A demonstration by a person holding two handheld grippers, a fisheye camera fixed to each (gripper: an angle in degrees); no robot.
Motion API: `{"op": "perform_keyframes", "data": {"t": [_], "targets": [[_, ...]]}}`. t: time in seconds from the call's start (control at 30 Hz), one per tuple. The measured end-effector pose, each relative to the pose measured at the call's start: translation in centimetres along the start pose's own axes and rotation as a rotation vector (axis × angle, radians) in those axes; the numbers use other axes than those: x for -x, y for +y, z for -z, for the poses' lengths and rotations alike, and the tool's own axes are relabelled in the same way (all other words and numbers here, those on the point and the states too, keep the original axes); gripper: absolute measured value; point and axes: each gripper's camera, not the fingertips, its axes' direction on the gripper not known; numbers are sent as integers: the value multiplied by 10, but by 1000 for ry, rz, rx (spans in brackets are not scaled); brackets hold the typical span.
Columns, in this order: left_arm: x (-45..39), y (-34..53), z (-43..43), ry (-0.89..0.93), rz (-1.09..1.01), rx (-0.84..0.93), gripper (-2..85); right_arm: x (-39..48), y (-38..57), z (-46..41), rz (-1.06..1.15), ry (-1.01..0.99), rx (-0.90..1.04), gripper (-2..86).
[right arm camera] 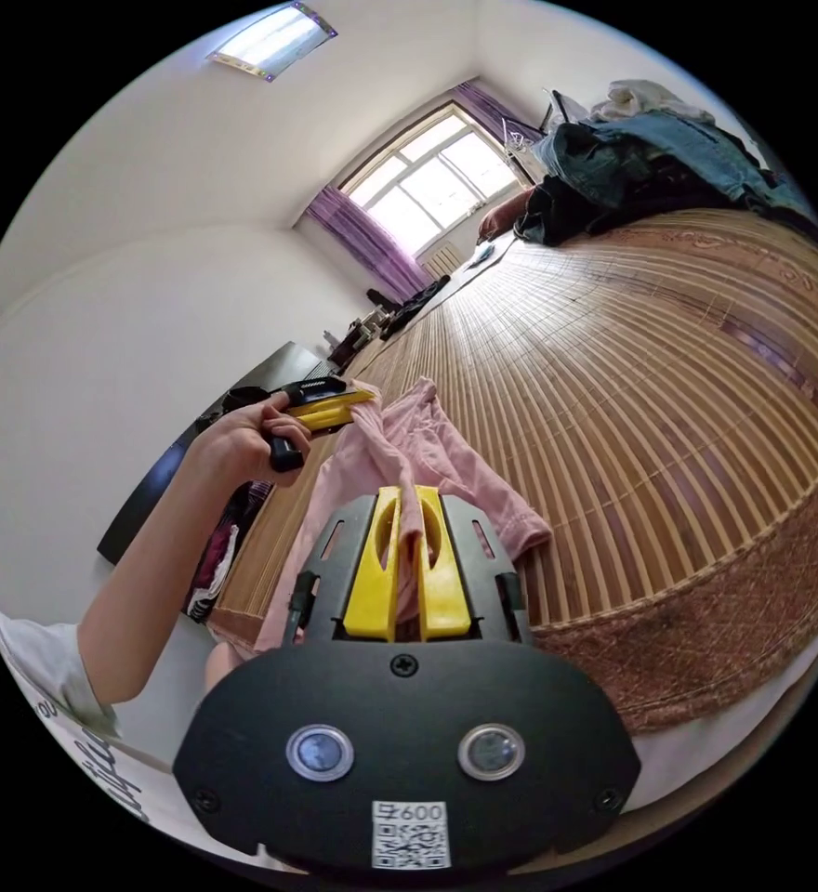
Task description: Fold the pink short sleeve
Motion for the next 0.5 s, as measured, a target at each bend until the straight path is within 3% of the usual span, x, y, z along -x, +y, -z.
{"op": "perform_keyframes", "data": {"t": [0.3,0.5], "targets": [[19,8,26,13,-58,-72,25,5,-15,-23,-8,-72,-46,-8],[16,14,26,-52,-106,-87,26,1,-20,-53,29,-12,-45,-8]]}}
